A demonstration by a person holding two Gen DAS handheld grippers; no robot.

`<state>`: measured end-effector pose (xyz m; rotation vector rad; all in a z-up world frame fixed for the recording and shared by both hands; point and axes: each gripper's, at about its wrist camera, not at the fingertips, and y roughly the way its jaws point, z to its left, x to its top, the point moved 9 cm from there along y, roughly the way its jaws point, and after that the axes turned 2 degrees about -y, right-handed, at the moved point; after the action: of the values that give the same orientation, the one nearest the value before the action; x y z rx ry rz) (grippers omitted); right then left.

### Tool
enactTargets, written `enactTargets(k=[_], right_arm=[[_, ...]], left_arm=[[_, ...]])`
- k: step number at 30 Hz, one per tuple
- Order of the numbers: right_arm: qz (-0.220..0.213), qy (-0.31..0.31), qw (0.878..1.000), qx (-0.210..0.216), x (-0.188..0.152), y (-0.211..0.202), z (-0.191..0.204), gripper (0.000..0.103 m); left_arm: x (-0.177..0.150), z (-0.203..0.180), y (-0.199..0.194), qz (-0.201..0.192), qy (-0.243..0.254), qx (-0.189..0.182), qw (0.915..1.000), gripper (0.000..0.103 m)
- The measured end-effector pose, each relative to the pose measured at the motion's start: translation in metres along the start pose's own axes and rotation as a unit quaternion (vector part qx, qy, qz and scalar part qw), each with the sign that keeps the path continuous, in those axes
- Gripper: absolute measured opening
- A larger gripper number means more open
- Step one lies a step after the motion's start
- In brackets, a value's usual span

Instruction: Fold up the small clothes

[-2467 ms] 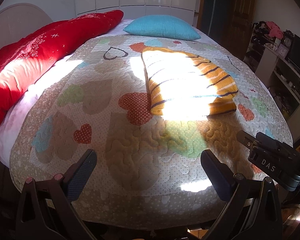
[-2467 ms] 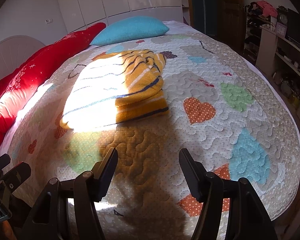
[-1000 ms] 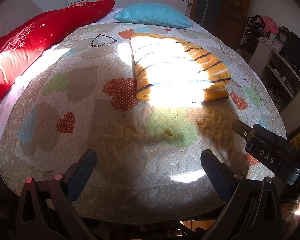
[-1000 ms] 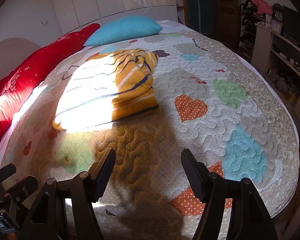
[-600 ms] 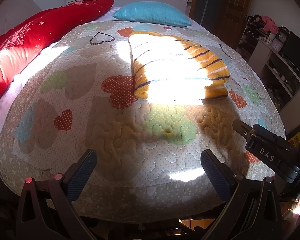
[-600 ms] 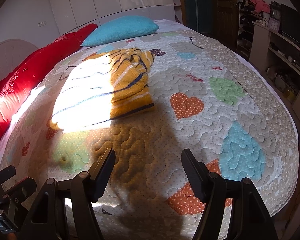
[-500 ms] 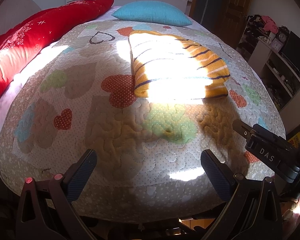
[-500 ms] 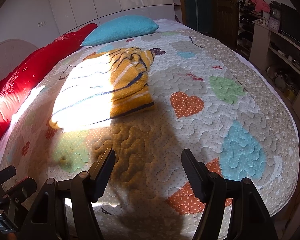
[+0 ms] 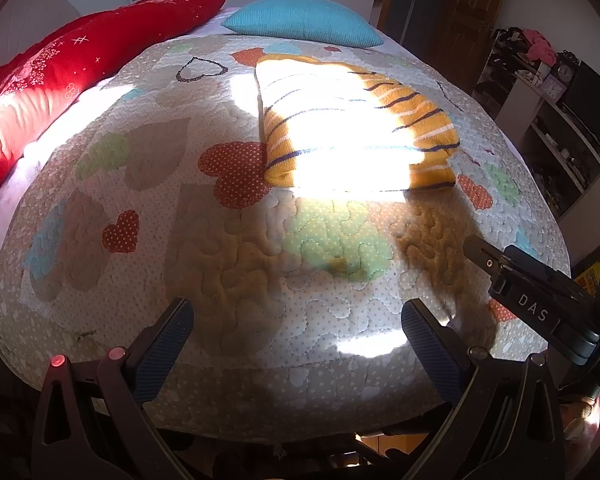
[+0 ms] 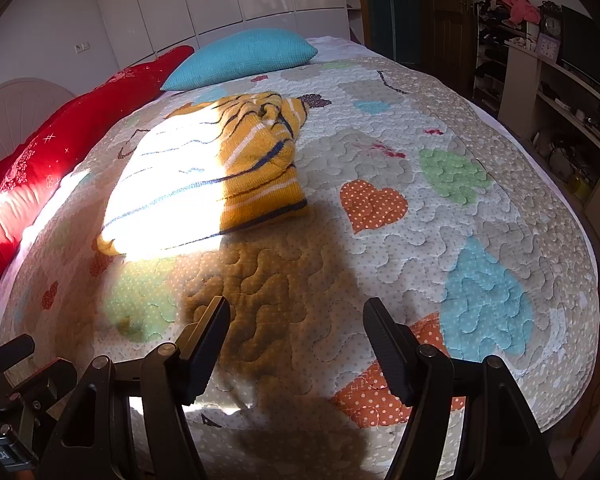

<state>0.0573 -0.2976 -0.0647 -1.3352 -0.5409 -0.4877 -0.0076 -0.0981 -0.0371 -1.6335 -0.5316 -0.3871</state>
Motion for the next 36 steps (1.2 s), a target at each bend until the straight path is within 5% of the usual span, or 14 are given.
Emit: enactTargets(k=[36], right_arm=[[-0.001, -0.006, 1.0, 0.001, -0.0008, 0.0017, 0.0003, 0.074]], left_arm=[[-0.0054, 0.0035, 0.0064, 0.011, -0.003, -0.005, 0.9999, 0.103]])
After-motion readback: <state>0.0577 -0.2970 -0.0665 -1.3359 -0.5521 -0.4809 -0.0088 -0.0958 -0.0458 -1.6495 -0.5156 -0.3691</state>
